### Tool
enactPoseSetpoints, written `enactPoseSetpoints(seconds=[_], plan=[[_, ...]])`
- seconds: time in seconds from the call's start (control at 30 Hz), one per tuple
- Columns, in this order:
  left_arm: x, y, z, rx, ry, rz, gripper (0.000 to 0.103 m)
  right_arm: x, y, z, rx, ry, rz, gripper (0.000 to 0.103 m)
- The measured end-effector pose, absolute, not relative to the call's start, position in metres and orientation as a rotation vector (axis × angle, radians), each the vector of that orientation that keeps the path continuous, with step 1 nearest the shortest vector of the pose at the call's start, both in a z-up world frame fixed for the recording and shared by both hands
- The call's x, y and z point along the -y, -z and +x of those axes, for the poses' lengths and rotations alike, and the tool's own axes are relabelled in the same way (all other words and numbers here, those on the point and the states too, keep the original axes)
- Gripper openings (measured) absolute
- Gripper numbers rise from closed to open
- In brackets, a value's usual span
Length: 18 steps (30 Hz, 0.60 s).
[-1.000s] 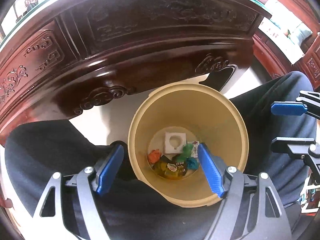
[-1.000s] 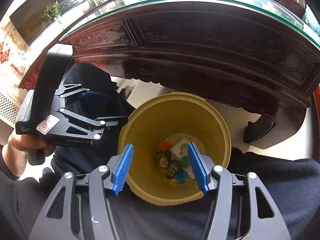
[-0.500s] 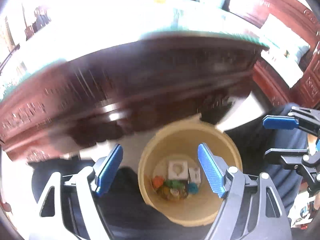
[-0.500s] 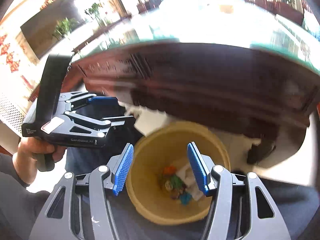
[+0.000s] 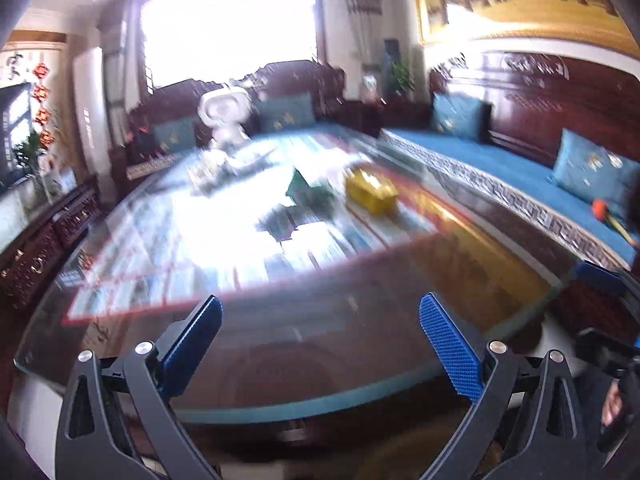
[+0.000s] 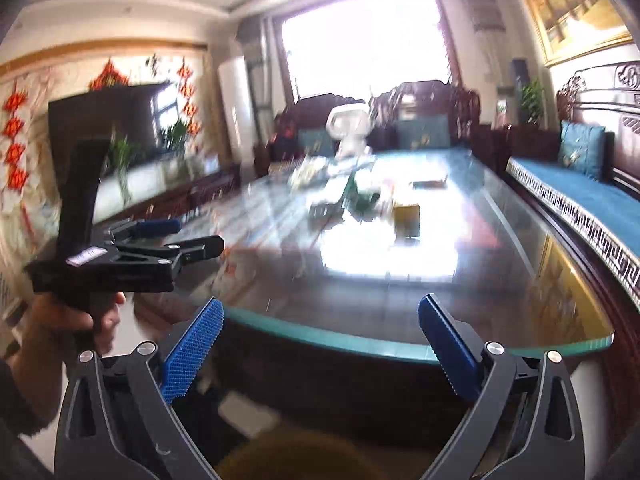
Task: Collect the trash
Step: 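Raise both open tools back over the table, then grasp the white paper packet with the left tool while the right tool grasps the yellow milk carton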
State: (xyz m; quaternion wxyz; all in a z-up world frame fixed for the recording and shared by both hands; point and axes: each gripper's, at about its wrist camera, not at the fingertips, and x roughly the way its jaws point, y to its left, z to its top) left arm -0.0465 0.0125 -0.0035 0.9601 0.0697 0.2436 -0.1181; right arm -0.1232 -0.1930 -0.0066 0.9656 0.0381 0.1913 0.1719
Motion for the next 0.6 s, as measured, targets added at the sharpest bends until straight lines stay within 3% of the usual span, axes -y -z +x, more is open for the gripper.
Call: enactPoseSetpoints(seconds=[0.2,0.6], plan=[[-0.014,-0.010,0.032,-0.503,0.183,0.098,0.099,0.186,-0.019,-0.075,-0.332,-0.333,0.067,0.095],[-0.003,0.030,0.192,-0.697,0.238,0.212,0.097,0.194,-0.006,0.038,-0.573,-0.278,0.130,0.095]])
